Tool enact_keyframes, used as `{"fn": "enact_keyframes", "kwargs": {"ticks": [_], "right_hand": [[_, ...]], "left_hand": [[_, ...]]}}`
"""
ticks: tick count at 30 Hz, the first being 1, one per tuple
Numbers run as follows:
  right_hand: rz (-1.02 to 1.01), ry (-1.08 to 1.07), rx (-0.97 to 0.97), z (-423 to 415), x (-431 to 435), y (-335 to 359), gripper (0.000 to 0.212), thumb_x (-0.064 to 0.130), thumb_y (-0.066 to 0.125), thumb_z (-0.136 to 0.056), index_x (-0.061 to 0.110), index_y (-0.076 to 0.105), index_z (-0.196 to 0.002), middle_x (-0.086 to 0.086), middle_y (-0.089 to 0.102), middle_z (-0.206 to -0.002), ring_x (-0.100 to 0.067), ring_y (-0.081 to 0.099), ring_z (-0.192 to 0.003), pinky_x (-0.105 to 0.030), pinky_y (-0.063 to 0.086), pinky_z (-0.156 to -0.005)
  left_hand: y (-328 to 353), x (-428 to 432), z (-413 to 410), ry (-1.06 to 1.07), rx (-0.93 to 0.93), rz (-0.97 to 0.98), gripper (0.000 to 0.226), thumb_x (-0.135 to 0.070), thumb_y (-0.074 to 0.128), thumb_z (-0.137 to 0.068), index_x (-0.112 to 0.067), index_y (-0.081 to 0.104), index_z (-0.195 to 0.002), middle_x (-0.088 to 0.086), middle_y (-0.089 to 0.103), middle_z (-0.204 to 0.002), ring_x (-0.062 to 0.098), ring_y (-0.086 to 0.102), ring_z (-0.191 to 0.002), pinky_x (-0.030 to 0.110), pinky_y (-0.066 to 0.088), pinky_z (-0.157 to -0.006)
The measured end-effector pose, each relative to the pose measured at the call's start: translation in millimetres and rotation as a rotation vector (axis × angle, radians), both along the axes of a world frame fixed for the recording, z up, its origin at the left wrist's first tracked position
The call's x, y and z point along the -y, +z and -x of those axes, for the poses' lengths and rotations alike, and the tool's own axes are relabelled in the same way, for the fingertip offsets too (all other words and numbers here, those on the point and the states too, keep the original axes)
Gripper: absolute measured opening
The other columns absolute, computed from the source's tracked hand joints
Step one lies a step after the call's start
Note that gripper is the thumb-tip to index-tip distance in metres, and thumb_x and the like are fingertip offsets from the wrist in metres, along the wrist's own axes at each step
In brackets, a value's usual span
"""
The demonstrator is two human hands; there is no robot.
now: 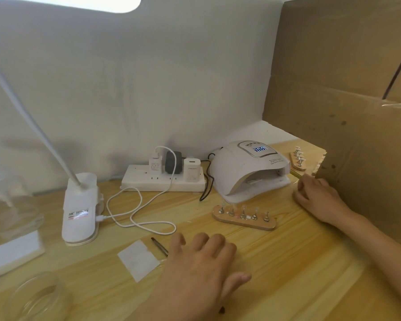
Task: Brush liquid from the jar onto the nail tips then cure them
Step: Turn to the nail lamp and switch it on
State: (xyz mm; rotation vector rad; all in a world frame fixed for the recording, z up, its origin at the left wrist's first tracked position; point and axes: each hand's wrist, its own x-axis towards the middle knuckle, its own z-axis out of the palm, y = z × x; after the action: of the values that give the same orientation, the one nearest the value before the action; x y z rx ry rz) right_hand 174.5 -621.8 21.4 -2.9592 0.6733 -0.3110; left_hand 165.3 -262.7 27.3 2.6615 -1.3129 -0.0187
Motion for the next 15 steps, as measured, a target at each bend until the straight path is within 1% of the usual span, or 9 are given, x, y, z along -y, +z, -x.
{"fn": "enact_keyframes", "kwargs": {"ticks": [1,3,4,5,7,8,10,13,15], "right_hand": [[-0.037,0.029,0.026,-0.5,0.3,-1.4,0.004,0.018,0.050,-0.097,0.017,0.048,-0.101,-0.005,0.054,-0.109,-0.029,0.046,-0.108,-0.038,0.037,-0.079],[-0.102,0.112,0.124,3.9,-3.1,-2.0,0.028,-0.004,0.051,-0.090,0.018,0.052,-0.107,-0.005,0.053,-0.118,-0.028,0.046,-0.115,-0.034,0.037,-0.081],[-0.198,0.155,0.175,8.5,-7.1,0.4,0.039,-0.012,0.051,-0.086,0.019,0.053,-0.109,-0.002,0.055,-0.118,-0.026,0.049,-0.115,-0.030,0.039,-0.081],[-0.345,0.209,0.203,14.0,-12.0,2.7,0.046,-0.016,0.052,-0.084,0.022,0.053,-0.111,0.003,0.060,-0.117,-0.022,0.052,-0.115,-0.026,0.042,-0.080],[-0.657,0.366,0.100,26.9,-27.9,6.1,0.057,-0.007,0.064,-0.085,0.032,0.047,-0.123,0.015,0.065,-0.118,-0.009,0.055,-0.117,-0.016,0.044,-0.085],[-0.709,0.431,0.014,31.9,-39.1,6.2,0.067,0.006,0.074,-0.083,0.039,0.042,-0.132,0.020,0.063,-0.122,-0.001,0.054,-0.119,-0.011,0.041,-0.089],[-0.646,0.497,-0.021,36.5,-59.3,0.8,0.089,0.026,0.086,-0.074,0.050,0.032,-0.141,0.025,0.060,-0.124,0.006,0.052,-0.117,-0.004,0.035,-0.090],[-0.573,0.511,0.163,35.9,-73.0,-6.1,0.088,0.015,0.085,-0.075,0.045,0.034,-0.141,0.018,0.066,-0.112,-0.002,0.059,-0.110,-0.006,0.037,-0.090],[-0.515,0.531,0.198,36.8,-71.2,-3.0,0.087,0.013,0.084,-0.076,0.043,0.035,-0.142,0.017,0.067,-0.108,-0.005,0.060,-0.109,-0.010,0.038,-0.094]], "left_hand": [[4.9,3.4,-3.4,0.021,0.001,-0.048,0.063,-0.064,0.015,-0.091,-0.039,0.072,-0.093,-0.022,0.070,-0.098,0.004,0.069,-0.085,0.039,0.054,-0.072],[-0.3,10.0,-12.6,0.000,0.068,-0.073,0.082,-0.068,-0.009,-0.082,-0.036,0.057,-0.120,-0.019,0.057,-0.126,0.008,0.057,-0.115,0.049,0.035,-0.097],[-5.9,11.4,-16.9,-0.024,0.095,-0.037,0.091,-0.068,-0.018,-0.076,-0.035,0.048,-0.129,-0.017,0.049,-0.136,0.010,0.048,-0.124,0.048,0.025,-0.101],[-11.0,12.2,-19.0,-0.029,0.106,-0.005,0.094,-0.068,-0.021,-0.074,-0.034,0.044,-0.132,-0.015,0.046,-0.139,0.012,0.045,-0.128,0.046,0.022,-0.101],[-14.3,14.4,-24.3,-0.045,0.150,0.024,0.093,-0.067,-0.020,-0.077,-0.033,0.047,-0.132,-0.013,0.049,-0.138,0.014,0.047,-0.127,0.045,0.024,-0.099],[-15.4,14.9,-25.8,-0.047,0.150,0.034,0.093,-0.066,-0.021,-0.077,-0.033,0.046,-0.131,-0.013,0.049,-0.138,0.014,0.047,-0.126,0.044,0.024,-0.098],[-16.4,16.6,-25.9,-0.043,0.145,0.051,0.094,-0.066,-0.023,-0.074,-0.034,0.044,-0.132,-0.014,0.047,-0.139,0.013,0.045,-0.125,0.043,0.021,-0.097],[-17.3,19.2,-25.4,-0.029,0.143,0.048,0.097,-0.067,-0.024,-0.074,-0.033,0.047,-0.131,-0.013,0.050,-0.139,0.014,0.047,-0.124,0.043,0.021,-0.096],[-17.4,19.2,-23.5,-0.018,0.159,0.061,0.097,-0.067,-0.023,-0.075,-0.031,0.050,-0.128,-0.012,0.054,-0.137,0.015,0.051,-0.121,0.043,0.021,-0.096]]}}
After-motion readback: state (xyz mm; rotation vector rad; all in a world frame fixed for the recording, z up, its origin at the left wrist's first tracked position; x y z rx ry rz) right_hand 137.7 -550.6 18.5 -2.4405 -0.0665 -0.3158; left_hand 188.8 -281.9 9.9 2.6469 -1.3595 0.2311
